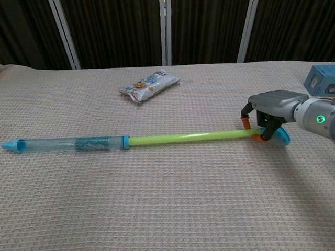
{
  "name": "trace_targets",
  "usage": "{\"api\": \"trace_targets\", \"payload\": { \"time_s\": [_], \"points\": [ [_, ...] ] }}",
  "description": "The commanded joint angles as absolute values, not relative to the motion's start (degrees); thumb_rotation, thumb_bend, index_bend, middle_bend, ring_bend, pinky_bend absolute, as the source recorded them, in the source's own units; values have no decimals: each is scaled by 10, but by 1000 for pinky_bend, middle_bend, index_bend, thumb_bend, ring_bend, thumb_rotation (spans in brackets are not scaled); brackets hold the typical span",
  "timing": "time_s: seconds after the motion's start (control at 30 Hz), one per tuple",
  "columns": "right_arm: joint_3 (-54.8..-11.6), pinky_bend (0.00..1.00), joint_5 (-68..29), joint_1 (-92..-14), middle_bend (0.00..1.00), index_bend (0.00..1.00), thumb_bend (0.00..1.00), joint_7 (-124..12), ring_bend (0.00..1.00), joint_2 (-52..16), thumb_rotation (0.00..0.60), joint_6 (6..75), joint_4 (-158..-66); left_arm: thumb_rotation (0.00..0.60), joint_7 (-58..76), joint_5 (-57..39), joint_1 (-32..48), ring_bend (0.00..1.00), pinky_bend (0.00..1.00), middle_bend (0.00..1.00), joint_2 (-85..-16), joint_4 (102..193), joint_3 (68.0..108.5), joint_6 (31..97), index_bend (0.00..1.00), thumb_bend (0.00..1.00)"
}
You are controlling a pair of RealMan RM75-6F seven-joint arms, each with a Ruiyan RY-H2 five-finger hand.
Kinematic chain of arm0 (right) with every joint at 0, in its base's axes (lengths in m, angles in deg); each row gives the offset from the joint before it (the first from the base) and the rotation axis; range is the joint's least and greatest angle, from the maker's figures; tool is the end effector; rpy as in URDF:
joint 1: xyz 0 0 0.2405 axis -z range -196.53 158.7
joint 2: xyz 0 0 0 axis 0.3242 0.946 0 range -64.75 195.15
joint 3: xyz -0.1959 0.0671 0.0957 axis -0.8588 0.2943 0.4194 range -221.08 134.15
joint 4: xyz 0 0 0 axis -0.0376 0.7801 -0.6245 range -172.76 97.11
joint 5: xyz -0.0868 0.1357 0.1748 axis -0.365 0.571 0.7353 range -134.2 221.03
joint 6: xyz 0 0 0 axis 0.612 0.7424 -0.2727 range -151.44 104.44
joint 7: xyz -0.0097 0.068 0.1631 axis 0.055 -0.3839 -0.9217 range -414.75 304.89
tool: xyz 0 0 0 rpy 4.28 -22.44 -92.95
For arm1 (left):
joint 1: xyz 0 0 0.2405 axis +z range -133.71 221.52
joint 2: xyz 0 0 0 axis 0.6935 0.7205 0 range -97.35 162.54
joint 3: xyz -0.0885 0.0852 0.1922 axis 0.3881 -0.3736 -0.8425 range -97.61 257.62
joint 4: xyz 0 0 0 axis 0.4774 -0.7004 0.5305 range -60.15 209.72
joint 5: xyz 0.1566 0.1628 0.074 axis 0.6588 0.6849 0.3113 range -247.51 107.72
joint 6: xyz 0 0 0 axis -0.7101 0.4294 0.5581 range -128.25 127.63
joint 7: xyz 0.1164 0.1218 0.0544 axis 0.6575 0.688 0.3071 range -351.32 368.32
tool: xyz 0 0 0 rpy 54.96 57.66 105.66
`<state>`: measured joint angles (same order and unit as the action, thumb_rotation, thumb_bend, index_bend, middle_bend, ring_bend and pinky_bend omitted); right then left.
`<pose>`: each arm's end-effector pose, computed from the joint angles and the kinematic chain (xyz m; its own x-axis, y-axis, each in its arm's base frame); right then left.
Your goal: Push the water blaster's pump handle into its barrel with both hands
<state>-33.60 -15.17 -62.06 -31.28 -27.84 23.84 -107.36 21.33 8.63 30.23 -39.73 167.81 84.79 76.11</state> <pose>-0.1812 -0.3929 -0.0689 0.5802 -0.3072 0.7543 -0.8121 -0.2888 0.5071 -0.2622 0.2609 0.0626 0.4447 0.0851 0.8916 0.8956 -0.0574 -0.4412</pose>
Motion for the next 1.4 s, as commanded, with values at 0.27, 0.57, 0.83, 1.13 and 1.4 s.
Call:
{"api": "trace_targets", "payload": {
  "time_s": [0.27, 0.57, 0.83, 1.13, 1.4],
  "points": [
    [-337, 1000, -106, -614, 1000, 668, 415, -273, 1000, -249, 600, 258, -1138, 600, 155, 89, 223, 812, 918, 861, -452, 1557, 875, 665, 272, 32],
    [-342, 1000, -84, -615, 1000, 672, 424, -252, 1000, -236, 600, 270, -1159, 600, 171, 48, 174, 844, 1000, 887, -482, 1499, 875, 570, 357, 197],
    [-346, 1000, -80, -615, 1000, 674, 426, -252, 1000, -229, 600, 275, -1167, 600, 164, 20, 153, 845, 1000, 887, -515, 1452, 872, 526, 402, 267],
    [-349, 1000, -80, -615, 1000, 675, 429, -256, 1000, -227, 600, 278, -1169, 600, 152, 16, 148, 845, 1000, 887, -531, 1431, 865, 516, 413, 269],
    [-350, 1000, -80, -615, 1000, 675, 431, -258, 1000, -225, 600, 284, -1172, 600, 155, 2, 136, 845, 1000, 887, -549, 1417, 864, 496, 433, 280]
  ]
}}
